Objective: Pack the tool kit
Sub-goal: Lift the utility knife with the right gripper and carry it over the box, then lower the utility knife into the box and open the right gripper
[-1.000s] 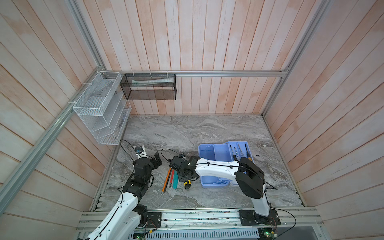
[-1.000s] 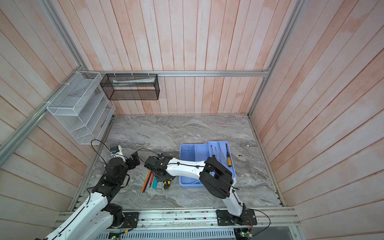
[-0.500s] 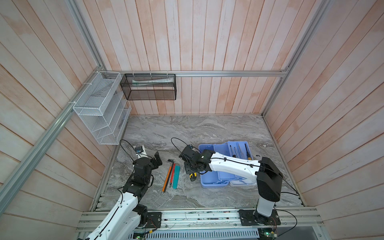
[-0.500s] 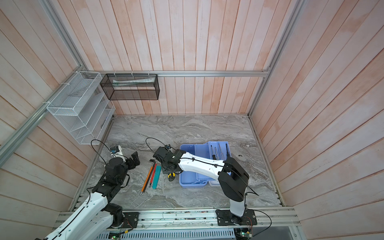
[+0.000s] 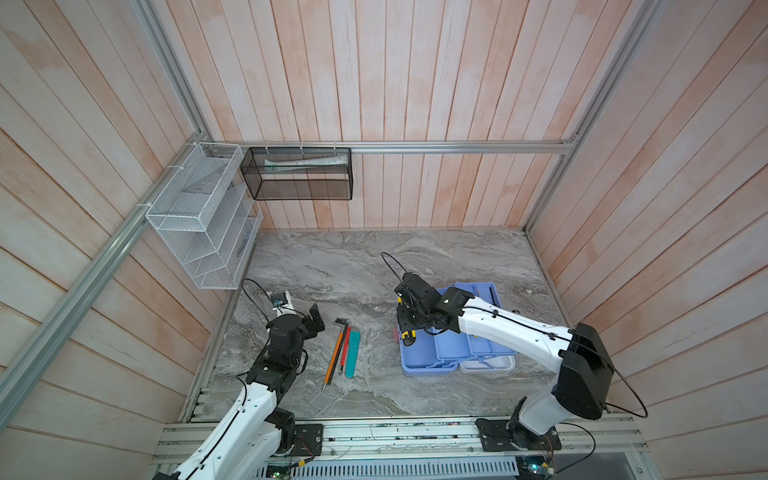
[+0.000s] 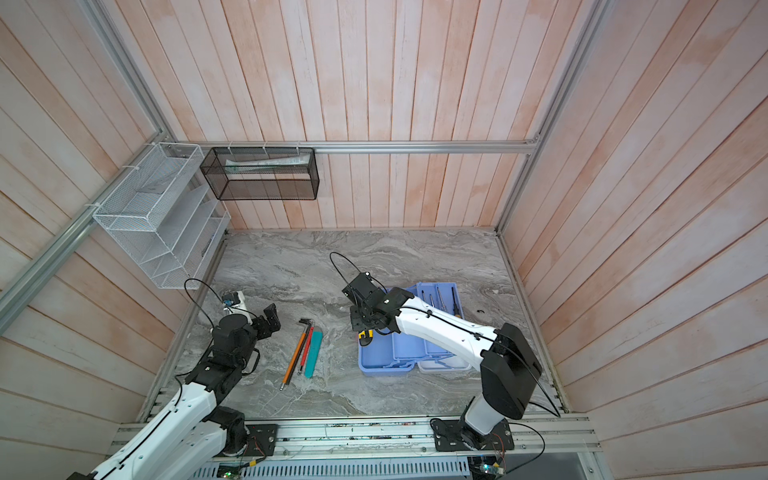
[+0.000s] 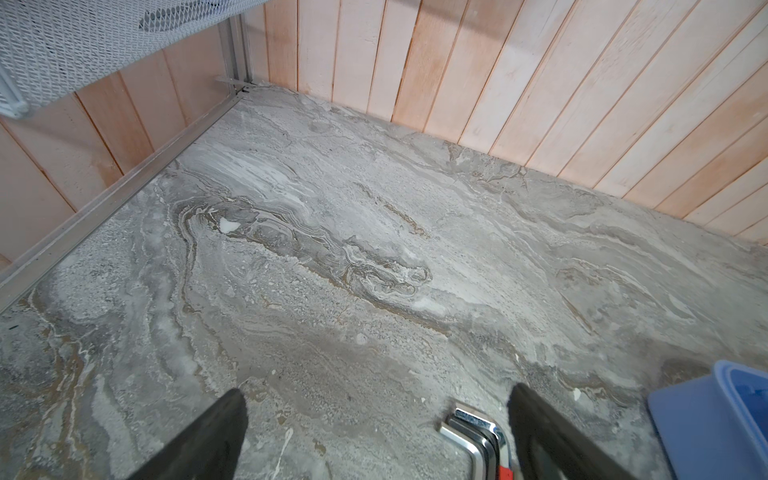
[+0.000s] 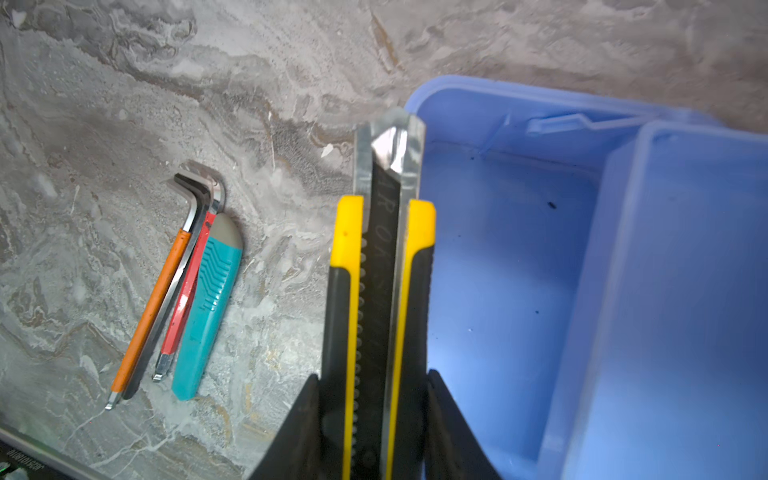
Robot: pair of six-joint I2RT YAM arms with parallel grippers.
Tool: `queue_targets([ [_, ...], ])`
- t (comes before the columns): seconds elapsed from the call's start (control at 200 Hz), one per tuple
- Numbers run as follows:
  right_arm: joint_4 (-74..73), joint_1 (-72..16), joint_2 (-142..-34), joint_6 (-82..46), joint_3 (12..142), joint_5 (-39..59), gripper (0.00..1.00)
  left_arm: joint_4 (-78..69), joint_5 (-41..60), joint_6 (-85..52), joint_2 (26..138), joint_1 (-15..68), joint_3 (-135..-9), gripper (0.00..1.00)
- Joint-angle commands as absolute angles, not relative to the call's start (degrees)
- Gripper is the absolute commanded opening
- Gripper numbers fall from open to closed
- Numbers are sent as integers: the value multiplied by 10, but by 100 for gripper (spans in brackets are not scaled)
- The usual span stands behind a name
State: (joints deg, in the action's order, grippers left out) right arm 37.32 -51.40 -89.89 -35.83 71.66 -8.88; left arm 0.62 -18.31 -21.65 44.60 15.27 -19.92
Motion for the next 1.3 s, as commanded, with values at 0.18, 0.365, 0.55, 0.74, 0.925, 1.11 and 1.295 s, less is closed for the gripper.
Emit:
queue_targets([
  [0.18, 410, -466, -812, -328, 666, -134, 0, 3, -190, -220, 444, 149, -197, 99],
  [0.365, 426, -446, -776, -330, 636, -148, 0, 4, -190, -219, 444, 149, -197, 100],
  [0.55, 440, -443, -766, -337, 629, -155, 0, 3, -190, -219, 444, 149, -197, 99],
  [0.74, 444, -437, -786, -327, 626, -169, 0, 3, -190, -220, 440, 149, -197, 100],
  [0.925, 422, -414, -802, -300, 624, -155, 0, 2, -189, -219, 444, 149, -197, 100],
  [1.11, 410, -396, -821, -287, 626, -129, 0, 2, -189, -220, 447, 149, -199, 99],
  [1.295, 416, -395, -859, -276, 635, -119, 0, 3, -190, -219, 454, 149, -201, 99],
])
